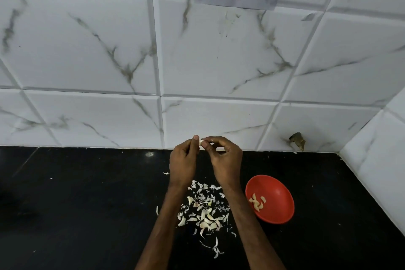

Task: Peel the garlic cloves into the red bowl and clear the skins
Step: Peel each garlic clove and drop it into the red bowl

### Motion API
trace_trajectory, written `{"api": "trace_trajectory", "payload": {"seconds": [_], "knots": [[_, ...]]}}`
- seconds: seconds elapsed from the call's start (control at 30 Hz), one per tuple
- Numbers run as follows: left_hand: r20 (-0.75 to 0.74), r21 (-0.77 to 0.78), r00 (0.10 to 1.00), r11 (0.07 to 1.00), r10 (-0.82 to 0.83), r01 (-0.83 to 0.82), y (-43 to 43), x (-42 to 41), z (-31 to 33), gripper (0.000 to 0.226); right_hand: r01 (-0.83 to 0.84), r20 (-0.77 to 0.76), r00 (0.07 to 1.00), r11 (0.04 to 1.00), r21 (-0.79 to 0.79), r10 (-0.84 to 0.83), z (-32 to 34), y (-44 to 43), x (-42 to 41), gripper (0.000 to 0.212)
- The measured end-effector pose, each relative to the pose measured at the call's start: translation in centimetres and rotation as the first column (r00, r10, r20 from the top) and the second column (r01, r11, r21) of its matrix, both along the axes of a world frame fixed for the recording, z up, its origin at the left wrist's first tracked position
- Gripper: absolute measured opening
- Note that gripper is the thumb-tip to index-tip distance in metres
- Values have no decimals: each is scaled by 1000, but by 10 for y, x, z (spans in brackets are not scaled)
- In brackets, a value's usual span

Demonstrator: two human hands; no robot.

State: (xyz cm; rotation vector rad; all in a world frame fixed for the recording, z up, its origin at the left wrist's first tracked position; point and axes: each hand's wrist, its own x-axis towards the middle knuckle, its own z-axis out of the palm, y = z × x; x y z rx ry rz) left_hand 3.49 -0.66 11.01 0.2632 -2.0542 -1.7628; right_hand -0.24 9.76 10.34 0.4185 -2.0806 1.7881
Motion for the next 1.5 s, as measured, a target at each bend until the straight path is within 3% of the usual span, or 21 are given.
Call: {"api": "trace_trajectory", "payload": {"seconds": [0.27, 0.37, 0.5, 0.63, 0.97, 1.2, 1.4, 1.5], "knots": [[57, 243, 992, 965, -114, 97, 2, -4, -1, 54, 20, -156, 988, 999, 25, -16, 0, 1, -2, 17], [47, 173, 984, 972, -171, 161, 0, -4, -1, 47, 12, -106, 994, 1000, -5, -13, 2, 5, -6, 17], [27, 62, 986, 984, -167, 165, -4, -3, -1, 41, -14, -41, 999, 996, 85, 17, 6, 11, -12, 25], [31, -21, 989, 989, -146, 147, -7, -3, -3, 41, -66, -27, 997, 994, 90, 68, 9, 15, -15, 13], [67, 278, 965, 934, -254, 226, 1, 0, 9, 43, 0, -238, 971, 1000, 12, 3, 4, 11, -12, 15], [71, 282, 913, 886, -401, 367, -1, 3, 15, 34, 154, -388, 912, 988, 23, -133, 1, 18, -15, 19], [-31, 175, 964, 948, -264, 265, 10, -1, 16, 37, 253, -502, 842, 966, 49, -196, 1, 19, -15, 10], [-93, 113, 983, 979, -159, 169, 20, -3, 14, 38, 273, -465, 855, 962, 22, -232, 0, 15, -15, 7]]}}
